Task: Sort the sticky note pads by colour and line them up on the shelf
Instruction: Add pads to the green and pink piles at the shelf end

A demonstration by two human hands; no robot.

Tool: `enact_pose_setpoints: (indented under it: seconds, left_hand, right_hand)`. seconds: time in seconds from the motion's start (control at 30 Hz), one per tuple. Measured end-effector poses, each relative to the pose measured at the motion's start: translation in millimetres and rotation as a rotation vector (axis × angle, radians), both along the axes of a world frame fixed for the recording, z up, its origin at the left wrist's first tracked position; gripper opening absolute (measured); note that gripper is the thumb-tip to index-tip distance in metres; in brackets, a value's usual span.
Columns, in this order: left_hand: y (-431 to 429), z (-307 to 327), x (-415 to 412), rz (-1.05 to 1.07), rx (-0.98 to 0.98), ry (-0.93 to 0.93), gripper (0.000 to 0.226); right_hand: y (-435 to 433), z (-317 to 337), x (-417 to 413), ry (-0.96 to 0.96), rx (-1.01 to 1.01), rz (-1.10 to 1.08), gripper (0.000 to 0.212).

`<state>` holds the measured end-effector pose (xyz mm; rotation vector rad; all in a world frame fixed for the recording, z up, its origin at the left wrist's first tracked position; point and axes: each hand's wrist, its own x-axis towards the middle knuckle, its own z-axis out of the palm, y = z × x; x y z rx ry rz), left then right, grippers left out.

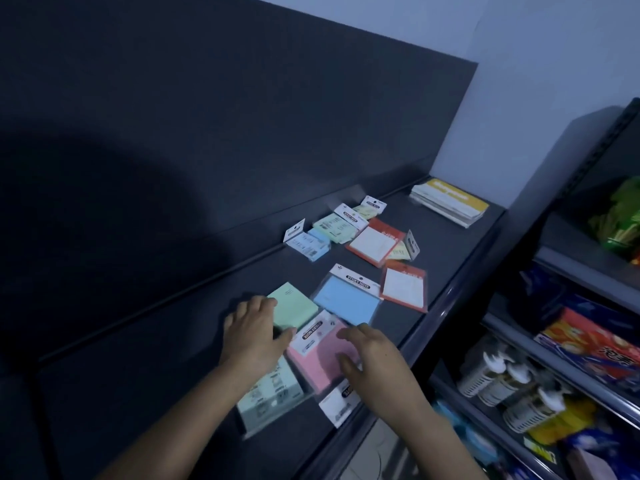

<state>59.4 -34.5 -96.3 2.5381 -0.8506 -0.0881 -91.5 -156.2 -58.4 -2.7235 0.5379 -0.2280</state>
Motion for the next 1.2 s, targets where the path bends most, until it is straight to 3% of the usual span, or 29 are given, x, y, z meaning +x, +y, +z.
enact_pose_setpoints:
  seconds: [0.2,0.37,0.43,0.5,0.67,0.77,0.87,0.97,1.1,1.2]
  left_hand:
    - [-22,2,20,0.058,0.074,-0.053,0.071]
    - [-32,9,39,0.145,0.237,0.004,0.096]
    - [-34,13,46,0.190,0.308,0.081,0.093]
    - [-34,16,48,0.248,0.273,0.136,0.075]
    - [-12,23,46,0.558,-0.140,0.220,0.026]
    - [5,25,34,0.750,-0.586,0.326,0.016]
    - [23,27,18,0.923,-0.908,0.340,0.009]
    - [45,27,1,1.038,-1.063,0.358,0.015]
    - [69,27,-25,1.133,-1.223,0.338,0.033]
    - [87,27,-42,1.195,-1.310,0.322,0.045]
  right_hand:
    - [-20,-1,39,-0.028,0.031,0.130,0.037]
    - [-36,-11,71,-0.019,0.148,0.284,0.033]
    - [-45,-14,85,-0.015,0.175,0.338,0.032]
    - [-52,-16,97,-0.009,0.189,0.410,0.031]
    - [-53,-21,116,-0.019,0.217,0.639,0.026]
    - [-45,-21,117,0.013,0.246,0.790,0.029]
    - [-32,-16,115,0.133,0.319,0.994,0.041]
    - [-17,-10,113,0.304,0.267,1.137,0.066]
    - [0,-3,112,0.393,-0.011,1.212,0.096]
    - [13,-4,109,0.398,-0.185,1.191,0.104]
